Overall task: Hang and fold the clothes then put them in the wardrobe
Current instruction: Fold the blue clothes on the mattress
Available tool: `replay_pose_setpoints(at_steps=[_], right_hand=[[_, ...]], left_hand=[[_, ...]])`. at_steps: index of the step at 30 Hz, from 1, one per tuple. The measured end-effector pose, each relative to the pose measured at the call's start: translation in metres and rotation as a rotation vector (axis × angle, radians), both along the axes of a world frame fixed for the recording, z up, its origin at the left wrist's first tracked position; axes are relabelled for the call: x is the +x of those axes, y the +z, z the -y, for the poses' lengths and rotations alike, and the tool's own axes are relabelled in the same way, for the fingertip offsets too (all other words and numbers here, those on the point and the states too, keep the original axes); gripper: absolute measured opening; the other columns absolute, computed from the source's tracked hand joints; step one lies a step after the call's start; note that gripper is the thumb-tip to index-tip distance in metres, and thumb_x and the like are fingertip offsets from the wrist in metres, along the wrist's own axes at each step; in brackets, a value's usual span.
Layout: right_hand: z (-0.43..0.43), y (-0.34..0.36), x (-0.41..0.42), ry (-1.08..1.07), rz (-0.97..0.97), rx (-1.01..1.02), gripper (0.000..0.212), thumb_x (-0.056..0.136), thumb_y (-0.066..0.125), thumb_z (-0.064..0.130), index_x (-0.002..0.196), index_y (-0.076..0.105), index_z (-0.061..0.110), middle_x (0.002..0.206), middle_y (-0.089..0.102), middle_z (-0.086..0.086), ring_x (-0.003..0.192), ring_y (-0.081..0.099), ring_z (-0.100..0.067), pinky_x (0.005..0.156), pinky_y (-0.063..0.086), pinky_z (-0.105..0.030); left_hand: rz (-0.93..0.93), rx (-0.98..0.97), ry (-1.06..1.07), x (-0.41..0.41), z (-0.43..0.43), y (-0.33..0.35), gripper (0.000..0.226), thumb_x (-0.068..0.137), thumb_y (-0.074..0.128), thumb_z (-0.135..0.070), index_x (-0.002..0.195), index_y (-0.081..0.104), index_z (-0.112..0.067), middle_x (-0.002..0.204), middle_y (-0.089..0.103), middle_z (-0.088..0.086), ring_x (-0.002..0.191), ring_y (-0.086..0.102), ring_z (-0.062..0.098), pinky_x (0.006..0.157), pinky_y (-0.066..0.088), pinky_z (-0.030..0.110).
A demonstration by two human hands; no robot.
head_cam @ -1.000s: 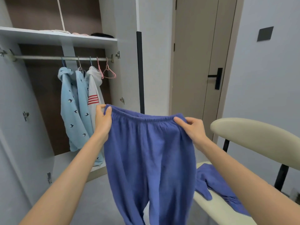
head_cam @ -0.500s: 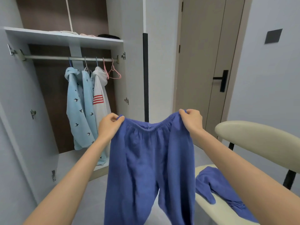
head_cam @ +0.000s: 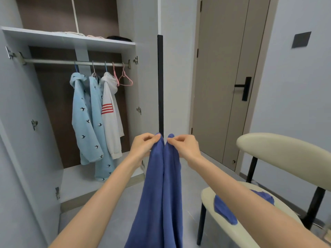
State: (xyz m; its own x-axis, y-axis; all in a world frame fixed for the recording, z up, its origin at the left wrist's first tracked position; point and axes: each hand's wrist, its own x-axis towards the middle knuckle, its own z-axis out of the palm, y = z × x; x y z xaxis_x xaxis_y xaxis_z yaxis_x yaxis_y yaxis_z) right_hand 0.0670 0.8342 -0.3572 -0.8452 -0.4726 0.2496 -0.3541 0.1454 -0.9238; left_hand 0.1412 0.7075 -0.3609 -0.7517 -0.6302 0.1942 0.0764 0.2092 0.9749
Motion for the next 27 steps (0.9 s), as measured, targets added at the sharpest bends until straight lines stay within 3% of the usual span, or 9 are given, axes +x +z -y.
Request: replay_pose_setpoints(at_steps=[3,7,9,12,15,18,20,23,27], right_hand=[[-0.001,-0.004,0.005,0.052,-0.07,0.006,0.015,0.088,0.063,0.024,0.08,0.072,0.015,0.075,0.066,0.007,0.076,0.061,-0.009,0.072,0.052,-0.028],[-0.002,-0.006,0.005,0.122,-0.144,0.059,0.021,0.094,0.053,0.019,0.096,0.072,0.01,0.092,0.07,-0.003,0.089,0.065,-0.018,0.081,0.057,-0.038],[-0.005,-0.006,0.004,0.172,-0.103,0.062,0.025,0.096,0.046,0.013,0.098,0.071,0.009,0.092,0.069,-0.006,0.086,0.065,-0.021,0.08,0.058,-0.04],[-0.01,-0.007,0.001,0.243,-0.067,0.012,0.023,0.095,0.046,0.004,0.101,0.069,0.007,0.093,0.068,-0.008,0.08,0.067,-0.016,0.07,0.06,-0.032],[-0.011,-0.011,0.0,0.217,-0.083,-0.069,0.009,0.085,0.065,0.003,0.092,0.067,0.008,0.087,0.063,-0.009,0.066,0.066,-0.013,0.059,0.06,-0.031],[-0.009,-0.013,-0.001,0.138,-0.118,-0.096,0.012,0.078,0.067,-0.001,0.085,0.066,0.009,0.073,0.059,-0.003,0.055,0.061,-0.005,0.054,0.058,-0.025],[-0.009,-0.015,-0.003,0.109,-0.157,-0.098,0.013,0.076,0.069,0.001,0.079,0.065,0.012,0.067,0.059,0.0,0.052,0.058,-0.003,0.053,0.054,-0.019],[-0.013,-0.017,-0.006,0.11,-0.237,-0.05,0.021,0.07,0.078,0.009,0.081,0.064,0.018,0.071,0.061,0.007,0.061,0.054,-0.002,0.06,0.047,-0.011],[-0.025,-0.021,-0.017,0.142,-0.219,-0.006,0.036,0.074,0.075,0.015,0.1,0.053,0.024,0.1,0.06,0.01,0.092,0.052,-0.003,0.072,0.04,-0.012]], left_hand=[[0.019,-0.119,0.022,0.0,-0.005,-0.001,0.026,0.089,0.063,-0.032,0.093,0.069,-0.007,0.095,0.068,0.007,0.092,0.062,0.021,0.078,0.053,0.037],[0.025,-0.262,-0.011,0.002,-0.008,-0.003,0.023,0.092,0.059,-0.028,0.099,0.068,-0.008,0.102,0.067,0.008,0.098,0.062,0.023,0.088,0.05,0.041],[0.019,-0.295,-0.034,0.003,-0.007,-0.004,0.019,0.093,0.058,-0.026,0.097,0.067,-0.01,0.101,0.067,0.007,0.098,0.062,0.022,0.088,0.05,0.04],[0.031,-0.243,-0.088,0.003,-0.006,-0.006,0.018,0.094,0.056,-0.026,0.095,0.067,-0.011,0.1,0.068,0.006,0.099,0.062,0.022,0.09,0.05,0.039],[0.03,-0.173,-0.147,0.001,-0.009,-0.005,0.026,0.094,0.055,-0.033,0.094,0.069,-0.011,0.094,0.07,0.001,0.094,0.063,0.015,0.086,0.052,0.033],[0.013,-0.182,-0.159,-0.001,-0.014,-0.006,0.021,0.086,0.065,-0.039,0.089,0.072,-0.02,0.085,0.071,-0.012,0.082,0.062,-0.003,0.072,0.047,0.016],[0.017,-0.202,-0.177,-0.003,-0.013,-0.009,0.013,0.085,0.068,-0.032,0.091,0.072,-0.022,0.085,0.071,-0.014,0.08,0.062,-0.006,0.072,0.046,0.012],[-0.003,-0.169,-0.179,-0.004,-0.011,-0.013,0.011,0.088,0.066,-0.023,0.095,0.071,-0.016,0.087,0.071,-0.008,0.082,0.063,0.001,0.076,0.047,0.015],[-0.035,-0.047,-0.192,-0.005,-0.006,-0.016,0.008,0.093,0.058,-0.017,0.094,0.066,-0.015,0.087,0.069,-0.003,0.085,0.063,0.011,0.084,0.05,0.027]])
